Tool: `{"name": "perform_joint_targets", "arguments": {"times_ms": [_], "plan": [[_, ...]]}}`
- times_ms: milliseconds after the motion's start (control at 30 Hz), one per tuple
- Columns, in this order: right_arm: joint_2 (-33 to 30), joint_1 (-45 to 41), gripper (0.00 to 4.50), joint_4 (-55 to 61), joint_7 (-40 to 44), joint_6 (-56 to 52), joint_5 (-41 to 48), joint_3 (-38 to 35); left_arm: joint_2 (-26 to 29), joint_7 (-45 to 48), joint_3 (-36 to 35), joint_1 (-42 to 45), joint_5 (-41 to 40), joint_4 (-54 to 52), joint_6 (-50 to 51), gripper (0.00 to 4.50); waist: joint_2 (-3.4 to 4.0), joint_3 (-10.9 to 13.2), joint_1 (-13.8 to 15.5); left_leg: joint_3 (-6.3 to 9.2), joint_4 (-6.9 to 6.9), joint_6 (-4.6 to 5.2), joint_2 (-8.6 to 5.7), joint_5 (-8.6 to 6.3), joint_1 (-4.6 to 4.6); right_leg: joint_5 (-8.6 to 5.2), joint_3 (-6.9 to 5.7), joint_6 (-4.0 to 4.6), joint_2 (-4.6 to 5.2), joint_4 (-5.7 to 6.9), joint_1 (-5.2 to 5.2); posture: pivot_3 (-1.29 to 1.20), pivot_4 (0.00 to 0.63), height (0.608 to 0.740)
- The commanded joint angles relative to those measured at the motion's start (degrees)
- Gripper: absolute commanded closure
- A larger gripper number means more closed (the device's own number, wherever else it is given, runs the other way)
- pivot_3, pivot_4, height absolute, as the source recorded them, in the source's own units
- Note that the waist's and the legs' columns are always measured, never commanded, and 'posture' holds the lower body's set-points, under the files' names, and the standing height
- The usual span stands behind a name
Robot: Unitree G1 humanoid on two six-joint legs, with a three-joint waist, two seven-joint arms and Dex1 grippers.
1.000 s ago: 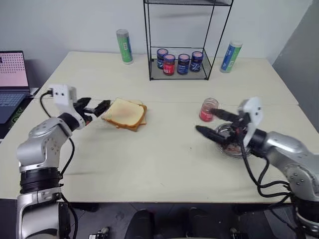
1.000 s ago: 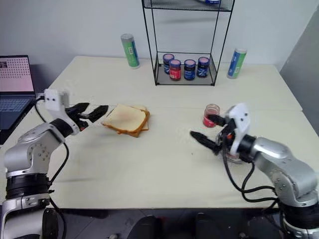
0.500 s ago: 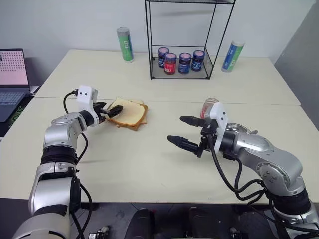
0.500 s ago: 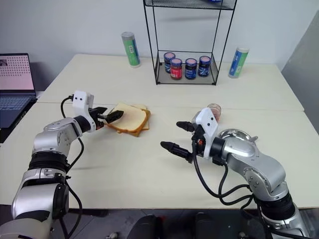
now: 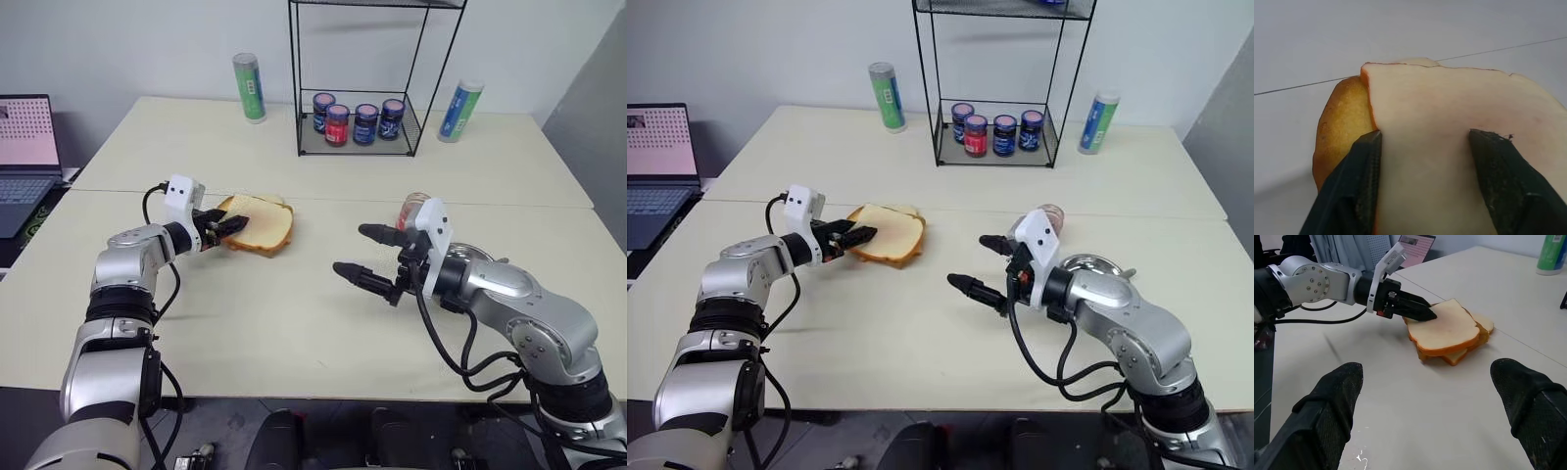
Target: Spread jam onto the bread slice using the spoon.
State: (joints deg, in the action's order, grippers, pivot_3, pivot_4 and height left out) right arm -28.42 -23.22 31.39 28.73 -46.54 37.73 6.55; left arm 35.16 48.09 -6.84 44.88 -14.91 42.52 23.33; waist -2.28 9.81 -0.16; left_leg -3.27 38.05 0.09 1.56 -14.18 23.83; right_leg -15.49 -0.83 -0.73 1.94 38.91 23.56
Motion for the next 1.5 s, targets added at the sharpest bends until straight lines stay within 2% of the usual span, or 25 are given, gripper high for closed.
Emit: {"name": "perform_joint_targets", "arguments": {"times_ms": [33,267,367,733,933,1167,1300,1500], "plan": [[0.0,-0.32,0.0,0.74,0.51,1.6,-0.51,-1.63,0.11,0.72,0.35,0.76,0.57,-2.39,-0.48,2.55,0.0,0.0,0.02,0.0,0.0,0.0,0.0,0.0,0.0,0.0,0.0,0.0,0.0,0.0,0.0,0.0,0.15,0.74],[-0.24,0.34,0.0,0.0,1.11,2.58,-1.5,-1.89,-0.11,0.65,-0.04,-0.84,0.49,-4.81,0.12,4.02,0.0,0.0,0.03,0.01,0.01,0.0,0.0,0.0,0.01,0.0,0.0,0.0,0.01,0.0,0.0,0.0,0.15,0.74],[-0.21,0.56,0.0,-0.35,1.38,3.01,-1.92,-1.89,-0.06,0.57,-0.13,-1.32,0.47,-5.58,0.32,4.48,0.0,0.0,0.03,0.01,0.0,0.0,0.0,0.0,0.0,0.0,0.0,0.0,0.0,0.0,0.0,0.0,0.15,0.74],[0.1,1.47,0.0,-1.09,1.97,4.32,-3.24,-2.23,1.24,0.46,-2.56,-1.22,-1.91,-10.59,3.68,4.48,0.0,0.0,0.02,0.02,0.01,0.0,0.0,0.0,0.01,0.0,0.0,0.0,0.0,0.01,0.0,0.0,0.15,0.74],[0.17,1.76,0.0,-0.67,1.34,4.37,-3.25,-2.74,4.55,4.99,-7.25,0.29,-11.53,-20.67,16.5,4.48,-0.02,0.01,-0.12,0.04,0.01,0.0,0.03,0.0,0.02,0.0,-0.01,0.0,-0.02,0.03,0.03,0.0,0.15,0.74],[0.32,1.89,0.0,-0.02,0.45,4.06,-2.95,-3.5,6.26,9.23,-3.65,0.8,-14.4,-28.41,21.5,4.48,-0.01,0.01,-0.15,0.03,0.01,-0.01,0.02,0.01,-0.01,0.0,-0.01,0.0,-0.03,0.06,0.02,0.0,0.15,0.74],[-1.95,2.96,0.0,2.82,-0.63,1.56,-0.79,-8.03,5.51,12.52,-0.37,2.97,-17.74,-34.57,26.12,4.48,-0.03,0.02,0.23,0.04,0.04,-0.01,-0.01,0.01,0.06,0.0,-0.01,0.0,-0.01,0.02,0.02,0.0,0.15,0.74],[-11.76,10.84,0.0,12.05,1.27,-6.9,8.44,-19.47,3.45,19.18,6.0,6.25,-22.18,-39.16,30.92,4.48,0.01,0.04,0.17,0.03,0.03,-0.01,-0.07,0.01,0.04,-0.02,0.03,-0.02,0.0,-0.02,-0.02,0.0,0.15,0.74]]}}
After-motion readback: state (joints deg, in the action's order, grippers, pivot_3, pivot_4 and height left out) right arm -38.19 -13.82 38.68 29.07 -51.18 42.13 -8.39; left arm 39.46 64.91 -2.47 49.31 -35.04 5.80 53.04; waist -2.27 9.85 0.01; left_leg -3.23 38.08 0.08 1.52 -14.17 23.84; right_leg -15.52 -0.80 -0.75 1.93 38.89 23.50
